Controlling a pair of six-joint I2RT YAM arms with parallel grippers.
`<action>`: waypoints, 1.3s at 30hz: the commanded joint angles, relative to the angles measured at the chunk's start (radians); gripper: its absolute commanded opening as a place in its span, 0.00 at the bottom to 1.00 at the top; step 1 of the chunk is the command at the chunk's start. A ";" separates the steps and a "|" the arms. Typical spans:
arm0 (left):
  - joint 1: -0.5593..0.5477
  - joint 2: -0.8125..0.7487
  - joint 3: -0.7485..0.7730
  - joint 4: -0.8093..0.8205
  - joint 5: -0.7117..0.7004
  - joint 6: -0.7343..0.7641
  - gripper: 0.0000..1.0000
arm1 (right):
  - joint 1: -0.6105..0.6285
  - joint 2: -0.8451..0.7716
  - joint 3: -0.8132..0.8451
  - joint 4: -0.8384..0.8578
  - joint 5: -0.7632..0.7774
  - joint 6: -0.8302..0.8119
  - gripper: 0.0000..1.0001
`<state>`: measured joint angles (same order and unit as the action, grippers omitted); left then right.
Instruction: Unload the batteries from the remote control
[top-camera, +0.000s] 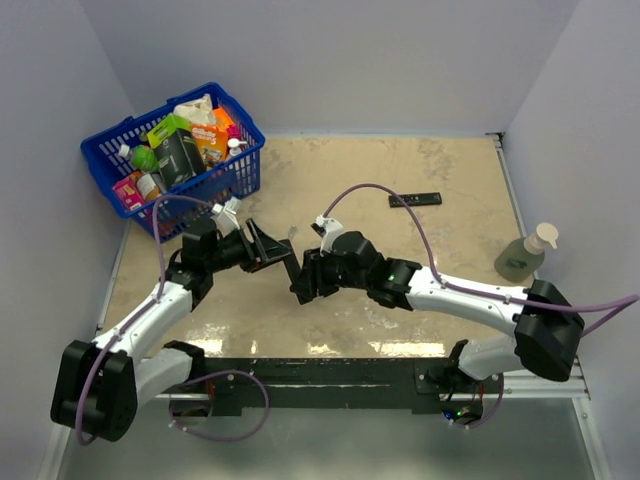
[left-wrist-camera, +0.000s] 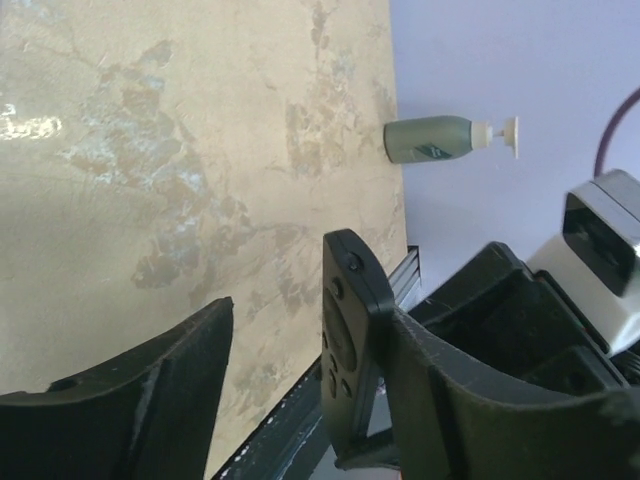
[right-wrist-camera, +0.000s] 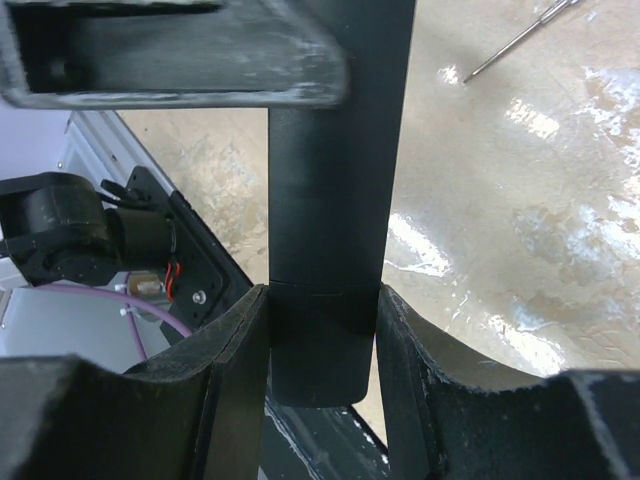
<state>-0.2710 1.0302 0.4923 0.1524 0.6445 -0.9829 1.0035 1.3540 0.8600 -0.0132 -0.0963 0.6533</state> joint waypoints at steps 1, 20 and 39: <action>-0.007 0.056 -0.008 0.032 -0.008 0.026 0.60 | 0.014 0.025 0.051 0.045 0.026 -0.007 0.13; -0.005 0.067 0.002 0.029 0.035 0.099 0.00 | 0.009 0.022 0.030 0.022 -0.020 0.031 0.89; 0.059 -0.182 -0.089 0.166 0.069 0.099 0.00 | -0.141 0.030 -0.148 0.423 -0.391 0.305 0.81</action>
<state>-0.2234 0.8795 0.4454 0.2070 0.6743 -0.8539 0.8619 1.3918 0.7113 0.2714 -0.4122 0.9192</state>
